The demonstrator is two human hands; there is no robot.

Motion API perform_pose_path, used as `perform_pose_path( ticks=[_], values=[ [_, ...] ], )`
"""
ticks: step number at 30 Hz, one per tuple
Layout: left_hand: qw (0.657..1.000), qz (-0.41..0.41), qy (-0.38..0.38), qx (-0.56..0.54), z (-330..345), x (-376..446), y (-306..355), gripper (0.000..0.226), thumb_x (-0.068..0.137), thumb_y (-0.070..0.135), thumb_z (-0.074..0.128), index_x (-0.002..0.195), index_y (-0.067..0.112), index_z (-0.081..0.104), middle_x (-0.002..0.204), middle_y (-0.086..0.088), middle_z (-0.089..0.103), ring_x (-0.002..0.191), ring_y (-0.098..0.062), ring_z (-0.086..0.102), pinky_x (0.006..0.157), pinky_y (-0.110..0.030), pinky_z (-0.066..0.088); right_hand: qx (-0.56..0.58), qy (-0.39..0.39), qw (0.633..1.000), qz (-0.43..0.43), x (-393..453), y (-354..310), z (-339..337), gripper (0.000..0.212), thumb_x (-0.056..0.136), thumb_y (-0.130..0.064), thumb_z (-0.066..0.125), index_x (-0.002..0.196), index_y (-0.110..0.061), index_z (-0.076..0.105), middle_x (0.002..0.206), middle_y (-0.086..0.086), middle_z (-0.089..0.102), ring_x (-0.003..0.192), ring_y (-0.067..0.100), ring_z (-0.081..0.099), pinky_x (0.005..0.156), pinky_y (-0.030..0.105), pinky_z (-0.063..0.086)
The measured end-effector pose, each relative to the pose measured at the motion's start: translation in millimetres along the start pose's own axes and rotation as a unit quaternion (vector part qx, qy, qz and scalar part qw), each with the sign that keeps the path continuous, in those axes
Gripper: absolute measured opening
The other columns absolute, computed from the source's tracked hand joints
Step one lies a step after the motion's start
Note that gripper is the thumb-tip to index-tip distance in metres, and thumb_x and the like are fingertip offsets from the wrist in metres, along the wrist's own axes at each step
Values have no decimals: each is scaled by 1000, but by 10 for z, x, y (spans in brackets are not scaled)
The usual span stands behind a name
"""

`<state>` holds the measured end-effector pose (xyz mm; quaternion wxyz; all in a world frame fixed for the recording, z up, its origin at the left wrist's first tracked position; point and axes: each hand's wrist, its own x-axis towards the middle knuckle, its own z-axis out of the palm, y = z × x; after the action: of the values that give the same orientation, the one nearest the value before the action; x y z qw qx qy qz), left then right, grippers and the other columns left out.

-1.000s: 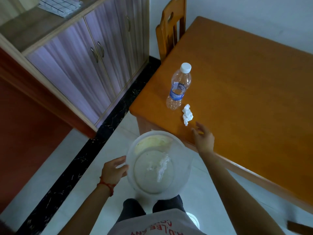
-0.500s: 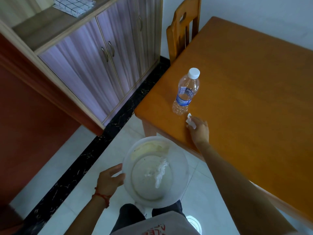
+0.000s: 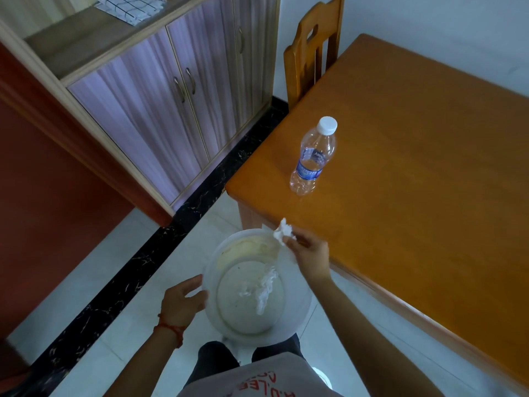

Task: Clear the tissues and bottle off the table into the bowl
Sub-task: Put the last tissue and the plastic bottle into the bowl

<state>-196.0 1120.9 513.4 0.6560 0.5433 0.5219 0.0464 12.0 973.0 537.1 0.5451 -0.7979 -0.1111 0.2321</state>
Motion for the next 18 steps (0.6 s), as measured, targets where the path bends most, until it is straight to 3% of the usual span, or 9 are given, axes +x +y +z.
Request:
perform_pose_path(
  ticks=[2, 4, 6, 9, 14, 18],
  values=[
    [1000, 1, 6, -8, 17, -11, 17, 47, 77, -9, 62, 123, -2, 53, 131, -20, 54, 118, -39, 52, 97, -51, 45, -6, -52, 999, -2, -167, 26, 119, 20, 78, -7, 68, 95, -17, 70, 75, -4, 68, 58, -2, 56, 57, 14, 47],
    [1000, 4, 9, -11, 27, -30, 28, 47, 77, -10, 61, 123, -3, 53, 130, -20, 54, 119, -38, 51, 98, -50, 45, -10, -90, 995, 30, -286, 56, 210, 27, 77, -15, 71, 104, -17, 69, 93, -2, 71, 77, 2, 62, 75, 24, 55],
    [1000, 7, 10, -14, 28, -45, 30, 47, 78, -10, 61, 123, -3, 53, 130, -20, 54, 119, -37, 51, 97, -48, 45, -21, -117, 991, 60, -352, 67, 255, 41, 76, -23, 72, 115, -20, 63, 113, -7, 64, 101, 7, 57, 94, 25, 47],
    [1000, 10, 12, -18, 25, -52, 44, 46, 78, -10, 60, 123, -3, 52, 130, -20, 54, 111, -32, 53, 94, -43, 46, -32, -124, 989, 68, -340, 24, 228, 50, 75, -26, 73, 122, -24, 57, 120, -6, 59, 109, 7, 49, 96, 25, 41],
    [999, 10, 25, -25, 43, -38, 52, 46, 78, -10, 60, 123, -3, 53, 131, -21, 54, 117, -37, 53, 92, -42, 46, 10, -15, 1000, 12, 12, -197, -9, 55, 76, -27, 72, 127, -19, 51, 129, -1, 57, 115, 14, 54, 101, 42, 45],
    [999, 7, 26, -39, 74, -37, 73, 46, 79, -10, 59, 124, -4, 52, 131, -21, 54, 118, -38, 52, 91, -41, 46, 51, 120, 991, -22, 454, -547, -243, 65, 74, -29, 73, 132, -20, 44, 137, -1, 49, 120, 9, 45, 106, 38, 40]
  ],
)
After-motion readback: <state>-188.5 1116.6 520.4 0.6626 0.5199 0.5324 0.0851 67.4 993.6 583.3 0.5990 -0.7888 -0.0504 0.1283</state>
